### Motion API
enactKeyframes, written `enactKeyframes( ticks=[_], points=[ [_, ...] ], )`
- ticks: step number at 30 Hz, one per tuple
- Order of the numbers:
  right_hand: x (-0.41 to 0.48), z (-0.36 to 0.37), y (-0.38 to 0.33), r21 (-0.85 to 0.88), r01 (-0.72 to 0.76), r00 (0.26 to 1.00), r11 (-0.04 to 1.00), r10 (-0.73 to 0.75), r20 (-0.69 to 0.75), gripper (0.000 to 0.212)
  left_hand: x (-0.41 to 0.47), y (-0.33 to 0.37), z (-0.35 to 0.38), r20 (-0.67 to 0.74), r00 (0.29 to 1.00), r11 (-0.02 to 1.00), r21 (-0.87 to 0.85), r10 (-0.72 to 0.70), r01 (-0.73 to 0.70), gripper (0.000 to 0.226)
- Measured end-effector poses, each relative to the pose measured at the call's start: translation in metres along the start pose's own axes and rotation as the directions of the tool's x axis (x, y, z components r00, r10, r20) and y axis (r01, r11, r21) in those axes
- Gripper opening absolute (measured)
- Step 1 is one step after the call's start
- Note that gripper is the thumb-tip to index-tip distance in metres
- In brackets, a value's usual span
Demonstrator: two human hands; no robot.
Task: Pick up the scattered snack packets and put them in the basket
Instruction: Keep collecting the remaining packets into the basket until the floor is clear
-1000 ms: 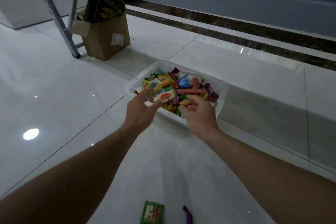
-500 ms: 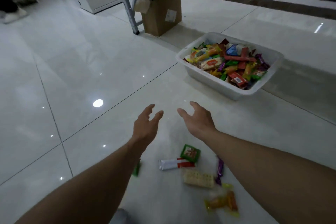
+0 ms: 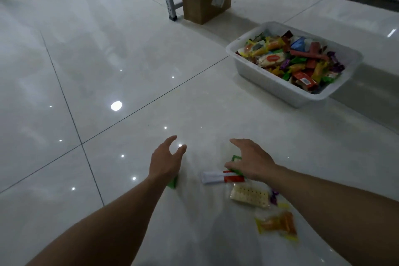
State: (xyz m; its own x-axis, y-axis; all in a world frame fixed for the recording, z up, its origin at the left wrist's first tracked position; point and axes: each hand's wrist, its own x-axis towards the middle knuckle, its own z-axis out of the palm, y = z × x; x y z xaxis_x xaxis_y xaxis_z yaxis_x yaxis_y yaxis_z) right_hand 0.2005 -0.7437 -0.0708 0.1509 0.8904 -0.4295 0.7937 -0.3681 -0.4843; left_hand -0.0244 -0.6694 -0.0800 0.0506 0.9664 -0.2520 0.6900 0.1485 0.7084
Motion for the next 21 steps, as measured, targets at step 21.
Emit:
enactKeyframes(
  ticks=[21],
  points=[
    [0.016, 0.050, -0.028, -0.512, 0.068, 0.997, 0.856, -0.036, 0.073, 0.044, -0.002, -0.056, -0.009, 0.200, 0.979, 0.963, 0.270, -0.029, -0.026, 0.074]
  ],
)
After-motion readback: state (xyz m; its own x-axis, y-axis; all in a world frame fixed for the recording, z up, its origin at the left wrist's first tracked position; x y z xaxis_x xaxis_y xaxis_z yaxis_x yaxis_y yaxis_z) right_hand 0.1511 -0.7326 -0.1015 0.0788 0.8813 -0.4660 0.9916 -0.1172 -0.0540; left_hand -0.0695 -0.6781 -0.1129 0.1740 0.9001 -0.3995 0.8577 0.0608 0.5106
